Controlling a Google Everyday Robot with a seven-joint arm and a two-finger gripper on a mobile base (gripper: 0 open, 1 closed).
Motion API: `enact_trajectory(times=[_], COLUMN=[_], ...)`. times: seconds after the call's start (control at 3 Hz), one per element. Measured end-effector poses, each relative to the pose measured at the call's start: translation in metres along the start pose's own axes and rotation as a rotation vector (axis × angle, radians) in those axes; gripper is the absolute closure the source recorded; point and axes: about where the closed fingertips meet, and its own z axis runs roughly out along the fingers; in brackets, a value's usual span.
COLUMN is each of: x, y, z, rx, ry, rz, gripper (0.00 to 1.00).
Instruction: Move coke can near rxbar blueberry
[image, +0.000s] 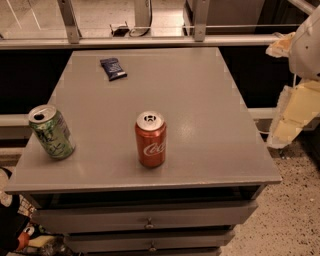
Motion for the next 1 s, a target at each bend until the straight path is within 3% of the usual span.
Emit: enact_trajectory(times=[0.33, 0.67, 1.0], x=[-0.026, -0.067, -0.094], y=[0.015, 0.024, 0.023], z=[0.002, 0.01, 0.023], rx=[-0.017, -0.056, -0.091], ry=[-0.17, -0.343, -0.447], rz=[-0.032, -0.082, -0.111], gripper=[0.0, 0.0, 0.0])
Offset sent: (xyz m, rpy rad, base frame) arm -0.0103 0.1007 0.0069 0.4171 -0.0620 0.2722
